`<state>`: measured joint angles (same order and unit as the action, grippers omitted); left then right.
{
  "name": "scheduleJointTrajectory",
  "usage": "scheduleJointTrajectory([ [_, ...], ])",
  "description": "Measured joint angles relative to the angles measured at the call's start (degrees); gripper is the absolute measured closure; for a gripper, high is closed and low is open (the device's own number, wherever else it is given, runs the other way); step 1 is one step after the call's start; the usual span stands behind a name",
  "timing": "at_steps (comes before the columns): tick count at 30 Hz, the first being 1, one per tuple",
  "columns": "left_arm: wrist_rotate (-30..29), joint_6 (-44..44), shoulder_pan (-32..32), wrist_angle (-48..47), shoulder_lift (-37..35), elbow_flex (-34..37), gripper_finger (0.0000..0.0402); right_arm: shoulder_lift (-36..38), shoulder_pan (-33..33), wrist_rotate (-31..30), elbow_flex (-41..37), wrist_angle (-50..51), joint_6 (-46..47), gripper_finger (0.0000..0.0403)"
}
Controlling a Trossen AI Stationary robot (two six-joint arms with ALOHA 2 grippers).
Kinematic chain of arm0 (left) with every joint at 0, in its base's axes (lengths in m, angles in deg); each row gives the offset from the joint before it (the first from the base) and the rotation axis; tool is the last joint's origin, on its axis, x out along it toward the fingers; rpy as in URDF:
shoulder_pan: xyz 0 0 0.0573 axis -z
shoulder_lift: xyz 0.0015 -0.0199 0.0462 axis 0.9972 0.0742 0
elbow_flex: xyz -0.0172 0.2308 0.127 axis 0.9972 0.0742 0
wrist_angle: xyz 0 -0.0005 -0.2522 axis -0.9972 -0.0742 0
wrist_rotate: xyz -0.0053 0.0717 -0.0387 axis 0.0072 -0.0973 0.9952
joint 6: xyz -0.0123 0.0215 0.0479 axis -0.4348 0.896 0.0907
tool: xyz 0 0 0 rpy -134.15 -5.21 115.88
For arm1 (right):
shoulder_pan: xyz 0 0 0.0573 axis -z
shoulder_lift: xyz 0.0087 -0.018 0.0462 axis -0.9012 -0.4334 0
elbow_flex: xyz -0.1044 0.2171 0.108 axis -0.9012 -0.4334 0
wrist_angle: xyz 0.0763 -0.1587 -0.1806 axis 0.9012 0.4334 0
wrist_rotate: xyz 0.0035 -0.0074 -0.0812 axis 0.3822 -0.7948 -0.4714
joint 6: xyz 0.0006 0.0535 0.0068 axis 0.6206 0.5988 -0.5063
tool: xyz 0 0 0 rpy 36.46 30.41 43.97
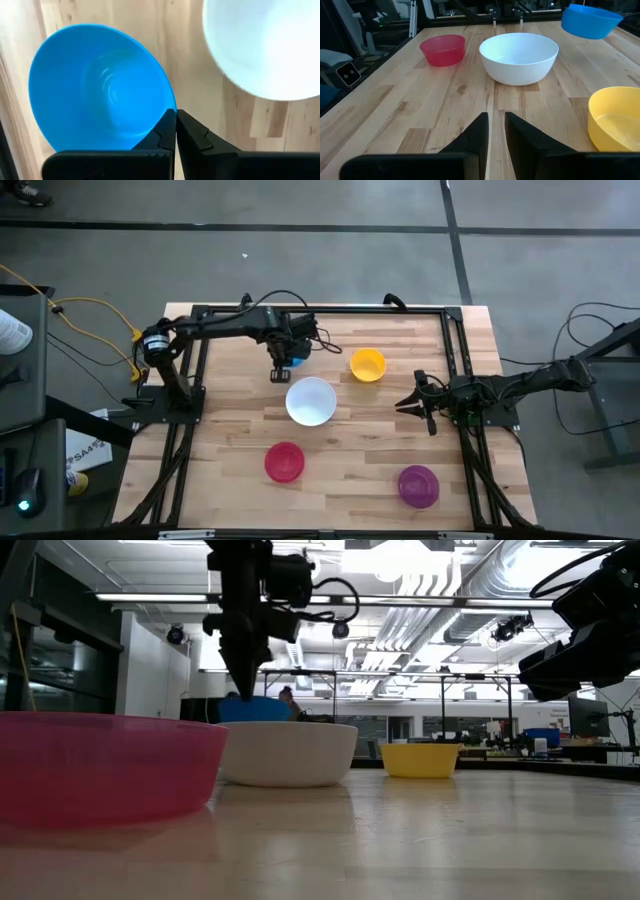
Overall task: Nest bowls inside each other
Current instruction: Stack the blue bowl on top of the white bowl
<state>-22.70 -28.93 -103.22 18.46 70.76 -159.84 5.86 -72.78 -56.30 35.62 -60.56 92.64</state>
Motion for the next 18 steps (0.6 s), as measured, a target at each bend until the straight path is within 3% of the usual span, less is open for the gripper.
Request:
scheduleJointTrajectory([
  [18, -9.5, -8.2, 13.2, -1.0, -0.1, -3.3, 0.0401, 0.0, 0.0, 0.0, 0.0, 0.0, 0.0, 0.0346],
])
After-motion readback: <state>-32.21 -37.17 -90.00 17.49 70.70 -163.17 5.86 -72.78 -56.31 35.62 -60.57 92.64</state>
